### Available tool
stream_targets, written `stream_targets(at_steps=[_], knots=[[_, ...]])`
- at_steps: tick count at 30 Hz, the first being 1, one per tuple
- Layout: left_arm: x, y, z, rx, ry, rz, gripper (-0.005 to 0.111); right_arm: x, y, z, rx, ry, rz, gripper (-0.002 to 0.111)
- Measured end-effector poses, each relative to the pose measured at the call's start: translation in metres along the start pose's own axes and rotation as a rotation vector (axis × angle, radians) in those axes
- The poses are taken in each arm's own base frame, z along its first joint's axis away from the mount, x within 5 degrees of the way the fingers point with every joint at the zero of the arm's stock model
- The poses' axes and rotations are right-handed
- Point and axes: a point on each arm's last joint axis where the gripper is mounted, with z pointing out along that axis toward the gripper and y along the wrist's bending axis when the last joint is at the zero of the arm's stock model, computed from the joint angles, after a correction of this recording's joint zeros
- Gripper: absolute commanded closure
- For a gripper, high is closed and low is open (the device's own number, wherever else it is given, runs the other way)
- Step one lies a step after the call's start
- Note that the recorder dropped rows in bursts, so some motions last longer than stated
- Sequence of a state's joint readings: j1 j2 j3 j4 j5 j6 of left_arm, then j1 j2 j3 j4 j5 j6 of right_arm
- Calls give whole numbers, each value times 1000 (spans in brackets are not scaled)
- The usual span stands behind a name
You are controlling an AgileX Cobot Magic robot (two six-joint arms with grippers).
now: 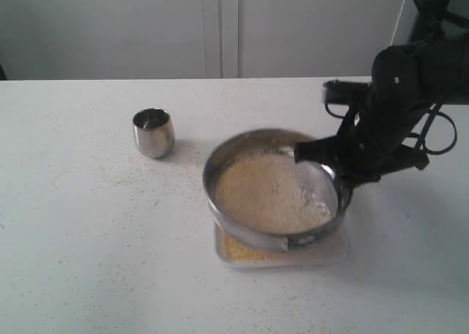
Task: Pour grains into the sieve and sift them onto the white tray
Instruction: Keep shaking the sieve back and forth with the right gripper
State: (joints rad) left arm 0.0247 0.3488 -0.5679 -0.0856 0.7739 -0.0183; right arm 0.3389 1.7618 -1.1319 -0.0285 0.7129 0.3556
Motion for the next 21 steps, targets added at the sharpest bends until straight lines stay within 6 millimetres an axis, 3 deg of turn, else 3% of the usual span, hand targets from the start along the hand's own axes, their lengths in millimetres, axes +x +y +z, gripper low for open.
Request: stream_targets(at_steps=[3, 7, 9, 11, 14, 18, 21], knots=[[0, 0, 0, 0, 0, 0, 107, 11, -1, 9, 15, 27, -67, 108], [0, 0, 0, 0, 0, 0, 107, -13, 9, 12, -70, -193, -53, 108], [0, 0, 0, 0, 0, 0, 107, -14, 9, 8, -63, -157, -37, 108], [0, 0, 0, 0, 0, 0, 107, -3, 5, 7, -22, -40, -33, 108], [0, 0, 0, 0, 0, 0, 107, 10, 0, 16, 15, 23, -70, 108], [0, 0, 0, 0, 0, 0, 107, -11, 8, 21, -62, -169, -55, 108], [0, 0, 0, 0, 0, 0, 107, -10, 10, 11, -65, -109, -15, 108]])
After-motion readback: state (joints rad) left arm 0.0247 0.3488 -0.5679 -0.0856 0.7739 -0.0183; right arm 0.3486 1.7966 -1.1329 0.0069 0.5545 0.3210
